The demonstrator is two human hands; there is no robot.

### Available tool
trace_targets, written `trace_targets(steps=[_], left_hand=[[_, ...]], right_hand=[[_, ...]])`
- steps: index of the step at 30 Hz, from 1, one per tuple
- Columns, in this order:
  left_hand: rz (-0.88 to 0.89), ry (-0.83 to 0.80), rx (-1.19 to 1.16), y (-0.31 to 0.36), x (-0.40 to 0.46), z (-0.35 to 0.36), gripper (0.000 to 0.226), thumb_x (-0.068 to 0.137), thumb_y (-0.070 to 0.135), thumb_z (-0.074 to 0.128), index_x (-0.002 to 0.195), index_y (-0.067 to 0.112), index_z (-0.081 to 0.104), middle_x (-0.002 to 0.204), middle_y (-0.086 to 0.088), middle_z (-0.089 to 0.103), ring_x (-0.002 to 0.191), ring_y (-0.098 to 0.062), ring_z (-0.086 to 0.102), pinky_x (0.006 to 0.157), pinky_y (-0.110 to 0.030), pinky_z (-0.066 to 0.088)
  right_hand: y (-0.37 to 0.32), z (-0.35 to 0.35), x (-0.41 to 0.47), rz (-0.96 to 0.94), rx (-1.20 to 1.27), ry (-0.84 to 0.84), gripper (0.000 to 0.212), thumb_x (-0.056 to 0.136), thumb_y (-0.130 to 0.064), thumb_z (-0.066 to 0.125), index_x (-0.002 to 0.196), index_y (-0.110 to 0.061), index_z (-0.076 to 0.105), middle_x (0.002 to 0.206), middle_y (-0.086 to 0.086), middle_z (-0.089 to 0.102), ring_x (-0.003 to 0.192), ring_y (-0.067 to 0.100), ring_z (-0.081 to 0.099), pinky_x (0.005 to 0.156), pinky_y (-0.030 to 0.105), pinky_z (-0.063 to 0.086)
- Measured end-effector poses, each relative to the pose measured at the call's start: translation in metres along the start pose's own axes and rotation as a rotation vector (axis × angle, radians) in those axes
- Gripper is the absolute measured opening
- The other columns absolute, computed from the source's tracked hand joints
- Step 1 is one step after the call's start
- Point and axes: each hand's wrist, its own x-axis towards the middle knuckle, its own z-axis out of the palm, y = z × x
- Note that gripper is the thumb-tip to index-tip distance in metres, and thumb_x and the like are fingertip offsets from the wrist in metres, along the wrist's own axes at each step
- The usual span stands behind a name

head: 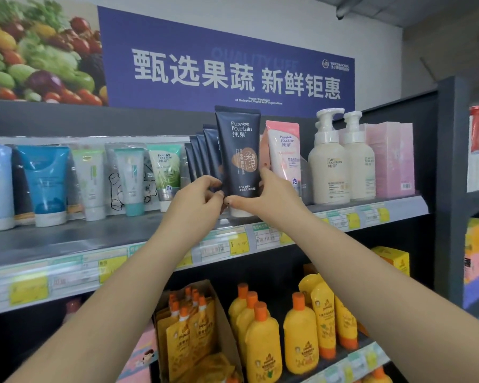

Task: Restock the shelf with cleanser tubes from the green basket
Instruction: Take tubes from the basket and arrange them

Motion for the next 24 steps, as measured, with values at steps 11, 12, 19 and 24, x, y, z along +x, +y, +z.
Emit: trace_targets(steps=[11, 12, 19, 24], left_hand=[[0.010, 0.063, 0.021, 0.001, -0.001, 0.002, 0.028, 0.095, 0.016, 0.041, 0.117, 0.016, 0.057, 0.100, -0.005, 0.067, 0.091, -0.019, 0.062, 0.075, -0.030, 0.047], [0.004, 0.074, 0.017, 0.001, -0.001, 0.002, 0.029, 0.095, 0.015, 0.040, 0.118, 0.016, 0.058, 0.103, -0.006, 0.067, 0.094, -0.020, 0.062, 0.078, -0.031, 0.048], [-0.018, 0.091, 0.113, 0.002, 0.001, 0.003, 0.033, 0.094, 0.013, 0.039, 0.122, 0.014, 0.056, 0.111, -0.007, 0.066, 0.102, -0.022, 0.059, 0.073, -0.025, 0.037], [-0.026, 0.085, 0.124, 0.002, -0.001, 0.003, 0.031, 0.093, 0.012, 0.040, 0.118, 0.011, 0.058, 0.108, -0.008, 0.066, 0.100, -0.022, 0.060, 0.075, -0.027, 0.040]], right_hand=[[0.001, 0.008, 0.007, -0.001, -0.067, 0.008, 0.059, 0.071, -0.048, 0.074, 0.116, -0.018, 0.050, 0.102, -0.005, 0.062, 0.090, 0.012, 0.058, 0.070, 0.022, 0.042], [0.000, 0.009, 0.007, 0.003, -0.070, 0.005, 0.059, 0.071, -0.048, 0.074, 0.115, -0.018, 0.049, 0.101, -0.006, 0.061, 0.090, 0.012, 0.057, 0.072, 0.023, 0.042], [-0.003, 0.013, 0.007, 0.009, -0.134, 0.005, 0.054, 0.071, -0.048, 0.074, 0.105, -0.018, 0.045, 0.093, -0.007, 0.053, 0.085, 0.012, 0.051, 0.070, 0.024, 0.038], [-0.003, 0.015, 0.006, 0.011, -0.162, -0.008, 0.061, 0.070, -0.049, 0.073, 0.112, -0.015, 0.045, 0.102, -0.004, 0.058, 0.093, 0.015, 0.054, 0.072, 0.025, 0.041]])
